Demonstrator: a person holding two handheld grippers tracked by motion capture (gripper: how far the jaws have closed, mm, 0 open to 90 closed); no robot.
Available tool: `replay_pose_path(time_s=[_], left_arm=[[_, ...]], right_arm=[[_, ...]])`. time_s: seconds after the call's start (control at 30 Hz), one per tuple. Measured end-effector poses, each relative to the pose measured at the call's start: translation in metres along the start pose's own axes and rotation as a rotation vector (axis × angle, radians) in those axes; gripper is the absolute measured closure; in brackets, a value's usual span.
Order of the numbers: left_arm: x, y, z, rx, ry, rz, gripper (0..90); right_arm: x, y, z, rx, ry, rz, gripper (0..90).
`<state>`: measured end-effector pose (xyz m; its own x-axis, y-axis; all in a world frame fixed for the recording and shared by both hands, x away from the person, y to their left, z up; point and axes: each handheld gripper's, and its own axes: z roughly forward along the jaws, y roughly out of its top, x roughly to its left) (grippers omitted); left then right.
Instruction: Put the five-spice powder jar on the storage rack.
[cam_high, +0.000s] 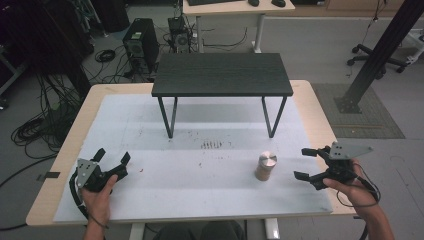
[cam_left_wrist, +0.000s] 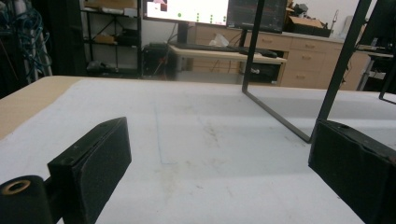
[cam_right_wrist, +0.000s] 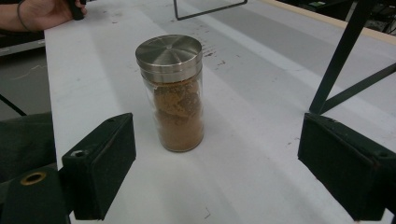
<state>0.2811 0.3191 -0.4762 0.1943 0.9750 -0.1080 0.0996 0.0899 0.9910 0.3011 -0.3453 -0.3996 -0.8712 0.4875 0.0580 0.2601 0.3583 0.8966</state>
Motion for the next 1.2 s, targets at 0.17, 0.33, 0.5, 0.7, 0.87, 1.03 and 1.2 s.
replay_pose_path(time_s=[0.17,0.33,0.5,0.7,0.87,1.03,1.2], left_arm=[[0.0,0.0,0.0,0.0,0.0,0.001,6.2],[0.0,0.0,0.0,0.0,-0.001,0.001,6.2],[0.0,0.0,0.0,0.0,-0.002,0.001,6.2],[0.0,0.0,0.0,-0.002,-0.004,0.0,6.2],[0.0,0.0,0.0,-0.003,-0.004,0.001,6.2],[0.0,0.0,0.0,-0.002,-0.004,0.002,6.2],[0.0,0.0,0.0,-0.003,-0.004,0.003,6.2]], right_arm=[[0.003,0.0,0.005,0.006,0.01,-0.005,11.5],[0.005,0.002,0.011,0.008,0.024,-0.008,11.5],[0.007,0.002,0.016,0.015,0.035,-0.005,11.5],[0.008,0.002,0.021,0.021,0.045,-0.004,11.5],[0.009,0.002,0.024,0.023,0.048,0.001,11.5],[0.01,0.001,0.027,0.024,0.056,0.005,11.4],[0.011,0.002,0.031,0.022,0.067,0.008,11.4]])
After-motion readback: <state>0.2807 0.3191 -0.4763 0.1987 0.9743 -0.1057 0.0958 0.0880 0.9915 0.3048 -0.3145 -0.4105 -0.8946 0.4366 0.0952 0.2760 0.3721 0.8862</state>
